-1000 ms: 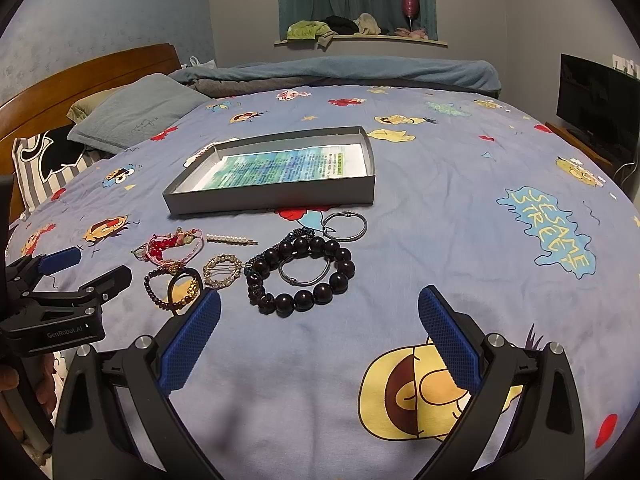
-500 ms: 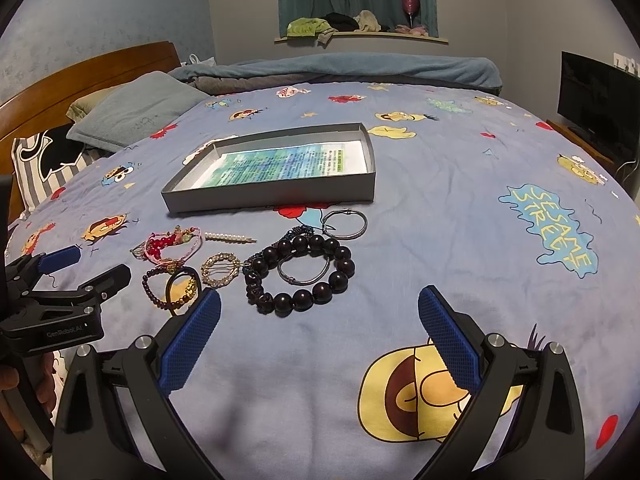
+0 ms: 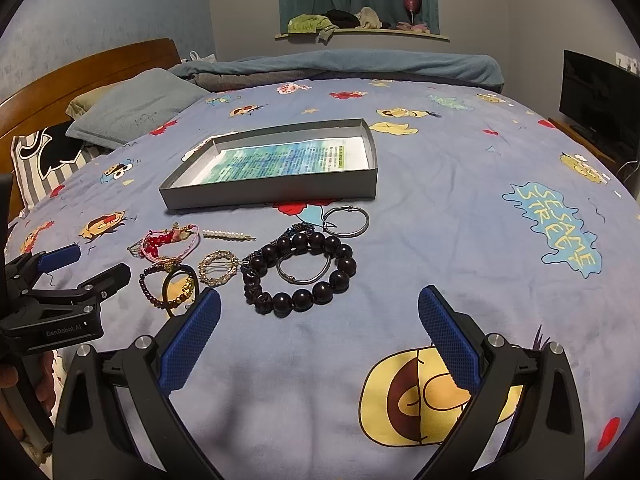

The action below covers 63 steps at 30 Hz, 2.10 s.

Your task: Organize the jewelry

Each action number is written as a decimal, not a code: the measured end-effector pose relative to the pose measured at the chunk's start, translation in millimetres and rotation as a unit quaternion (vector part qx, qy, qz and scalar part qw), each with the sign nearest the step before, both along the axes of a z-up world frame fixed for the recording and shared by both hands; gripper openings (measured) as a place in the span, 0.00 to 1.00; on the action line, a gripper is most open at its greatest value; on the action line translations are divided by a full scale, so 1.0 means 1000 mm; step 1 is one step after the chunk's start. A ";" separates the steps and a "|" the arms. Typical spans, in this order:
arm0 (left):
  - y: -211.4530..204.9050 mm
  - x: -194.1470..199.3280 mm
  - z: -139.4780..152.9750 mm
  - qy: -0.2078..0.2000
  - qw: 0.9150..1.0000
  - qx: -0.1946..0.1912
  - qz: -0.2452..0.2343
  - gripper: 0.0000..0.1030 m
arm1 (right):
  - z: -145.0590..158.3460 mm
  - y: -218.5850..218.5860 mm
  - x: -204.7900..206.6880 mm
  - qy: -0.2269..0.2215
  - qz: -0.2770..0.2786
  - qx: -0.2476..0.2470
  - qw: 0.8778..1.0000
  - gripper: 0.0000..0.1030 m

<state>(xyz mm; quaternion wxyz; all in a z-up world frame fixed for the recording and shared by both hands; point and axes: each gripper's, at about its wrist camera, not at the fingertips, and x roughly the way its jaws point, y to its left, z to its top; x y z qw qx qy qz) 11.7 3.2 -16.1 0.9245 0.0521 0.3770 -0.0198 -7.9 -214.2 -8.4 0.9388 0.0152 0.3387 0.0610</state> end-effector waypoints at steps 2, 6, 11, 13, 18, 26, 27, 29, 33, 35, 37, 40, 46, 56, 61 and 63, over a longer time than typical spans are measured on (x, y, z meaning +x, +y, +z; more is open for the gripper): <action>0.001 0.002 -0.002 0.000 1.000 0.007 -0.002 0.95 | -0.001 -0.001 0.001 0.002 0.001 0.002 1.000 0.95; 0.007 0.006 -0.003 -0.009 1.000 0.004 -0.012 0.95 | -0.002 -0.002 0.002 -0.001 0.000 -0.003 1.000 0.95; 0.023 0.016 -0.001 -0.019 1.000 -0.012 -0.007 0.95 | -0.004 -0.010 0.007 -0.002 0.005 0.011 1.000 0.95; 0.030 0.022 -0.002 -0.019 1.000 -0.015 -0.003 0.95 | -0.006 -0.012 0.011 0.002 0.004 0.012 1.000 0.95; 0.042 0.034 -0.004 -0.016 0.999 -0.040 -0.008 0.94 | -0.011 -0.016 0.018 0.005 -0.002 0.014 1.000 0.95; 0.039 0.052 -0.010 -0.005 0.999 -0.044 -0.031 0.69 | -0.016 -0.016 0.030 0.007 0.000 0.020 1.000 0.79; 0.038 0.054 -0.012 -0.001 0.998 -0.046 -0.036 0.67 | -0.018 -0.016 0.033 0.010 0.000 0.022 1.000 0.75; 0.035 0.055 -0.013 -0.001 0.998 -0.046 -0.042 0.62 | -0.020 -0.016 0.036 0.014 -0.001 0.025 1.000 0.68; 0.030 0.058 -0.017 0.000 0.998 -0.034 -0.051 0.53 | -0.025 -0.015 0.042 0.027 0.001 0.031 0.999 0.49; 0.029 0.061 -0.020 0.003 0.998 -0.034 -0.053 0.47 | -0.028 -0.015 0.046 0.031 -0.003 0.032 0.999 0.45; 0.030 0.063 -0.021 0.005 0.998 -0.040 -0.055 0.39 | -0.030 -0.016 0.049 0.037 -0.004 0.035 0.999 0.42; 0.028 0.066 -0.022 0.009 0.997 -0.042 -0.061 0.29 | -0.033 -0.016 0.051 0.042 -0.001 0.039 0.998 0.32; 0.025 0.075 -0.031 0.023 0.997 -0.041 -0.069 0.21 | -0.037 -0.016 0.057 0.058 0.005 0.047 0.997 0.29; 0.024 0.082 -0.038 0.034 0.996 -0.037 -0.073 0.12 | -0.043 -0.022 0.073 0.091 0.012 0.080 0.993 0.30; 0.025 0.080 -0.034 0.025 0.996 -0.034 -0.074 0.05 | -0.044 -0.022 0.075 0.095 0.014 0.081 0.992 0.30; 0.025 0.078 -0.031 0.019 0.996 -0.031 -0.076 0.05 | -0.042 -0.023 0.074 0.090 0.012 0.081 0.993 0.21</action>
